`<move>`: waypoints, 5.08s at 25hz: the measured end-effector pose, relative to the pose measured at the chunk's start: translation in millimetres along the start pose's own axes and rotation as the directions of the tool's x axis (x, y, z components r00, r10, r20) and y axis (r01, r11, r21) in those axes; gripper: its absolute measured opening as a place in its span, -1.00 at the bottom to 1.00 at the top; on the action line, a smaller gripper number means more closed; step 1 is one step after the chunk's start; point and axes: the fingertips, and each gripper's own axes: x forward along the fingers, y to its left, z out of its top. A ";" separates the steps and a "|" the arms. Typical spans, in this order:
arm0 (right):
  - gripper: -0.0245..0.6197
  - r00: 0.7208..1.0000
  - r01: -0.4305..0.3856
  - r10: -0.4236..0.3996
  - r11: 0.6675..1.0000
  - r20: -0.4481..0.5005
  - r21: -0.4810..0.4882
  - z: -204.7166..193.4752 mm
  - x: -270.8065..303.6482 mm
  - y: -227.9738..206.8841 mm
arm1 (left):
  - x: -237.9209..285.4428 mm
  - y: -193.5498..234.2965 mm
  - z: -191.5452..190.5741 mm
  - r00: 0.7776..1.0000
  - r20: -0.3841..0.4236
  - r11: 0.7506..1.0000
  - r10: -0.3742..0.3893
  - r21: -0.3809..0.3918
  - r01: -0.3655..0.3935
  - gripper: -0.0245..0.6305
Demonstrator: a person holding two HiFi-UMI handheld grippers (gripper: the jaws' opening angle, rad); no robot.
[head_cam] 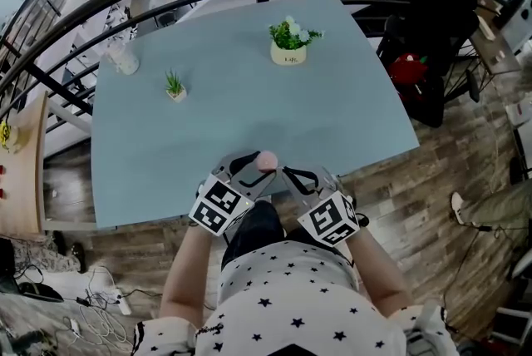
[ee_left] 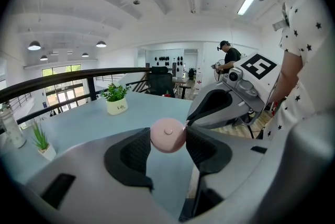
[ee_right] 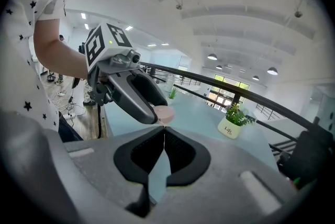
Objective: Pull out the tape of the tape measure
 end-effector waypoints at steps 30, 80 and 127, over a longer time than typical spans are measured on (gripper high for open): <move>-0.90 0.994 0.110 -0.109 0.992 -0.027 0.059 -22.4 -20.6 -41.1 | -14.5 17.4 -9.7 0.998 0.009 0.998 0.061 -0.011 -0.061 -0.29; -0.90 0.946 0.317 -0.307 0.942 -0.101 0.113 -52.5 -63.6 -106.5 | -44.8 42.9 -27.3 0.990 0.004 0.989 0.139 -0.057 -0.139 -0.29; -0.89 0.892 0.448 -0.435 0.887 -0.124 0.113 -55.8 -81.4 -145.3 | -64.1 60.6 -31.5 0.984 0.035 0.983 0.177 -0.057 -0.175 -0.29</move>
